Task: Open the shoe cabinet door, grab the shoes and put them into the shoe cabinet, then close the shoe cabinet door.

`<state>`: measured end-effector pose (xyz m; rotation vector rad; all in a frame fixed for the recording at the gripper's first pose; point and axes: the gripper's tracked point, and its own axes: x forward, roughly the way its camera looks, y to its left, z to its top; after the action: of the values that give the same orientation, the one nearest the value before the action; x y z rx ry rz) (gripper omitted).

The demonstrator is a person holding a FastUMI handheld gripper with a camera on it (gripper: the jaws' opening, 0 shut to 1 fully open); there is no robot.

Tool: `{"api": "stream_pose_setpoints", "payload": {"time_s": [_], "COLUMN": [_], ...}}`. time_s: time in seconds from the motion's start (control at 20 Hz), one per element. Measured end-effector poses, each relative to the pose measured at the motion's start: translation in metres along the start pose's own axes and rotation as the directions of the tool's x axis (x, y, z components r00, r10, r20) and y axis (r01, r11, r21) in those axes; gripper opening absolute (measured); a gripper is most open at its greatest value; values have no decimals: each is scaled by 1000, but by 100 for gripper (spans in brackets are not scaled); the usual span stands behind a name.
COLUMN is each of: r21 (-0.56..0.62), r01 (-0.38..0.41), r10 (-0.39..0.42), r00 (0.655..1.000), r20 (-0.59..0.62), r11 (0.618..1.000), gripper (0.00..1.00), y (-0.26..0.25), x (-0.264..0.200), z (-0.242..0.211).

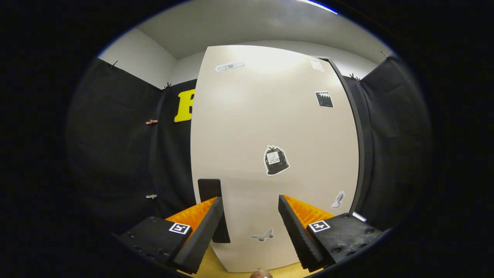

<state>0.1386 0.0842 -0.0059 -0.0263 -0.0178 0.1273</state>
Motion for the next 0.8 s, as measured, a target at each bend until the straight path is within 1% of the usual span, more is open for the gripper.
{"api": "stream_pose_setpoints", "payload": {"time_s": [0.15,0.4,0.65,0.8], "r21": [-17,-43,-42,-50], "r01": [51,143,187,205], "r10": [-51,-143,-186,-205], "r00": [999,990,982,979], "r20": [19,5,11,3], "r11": [999,989,982,978], "gripper": [95,95,95,95], "y": [4,6,5,7], "x": [19,39,68,78], "z": [-2,-9,-13,-14]}}
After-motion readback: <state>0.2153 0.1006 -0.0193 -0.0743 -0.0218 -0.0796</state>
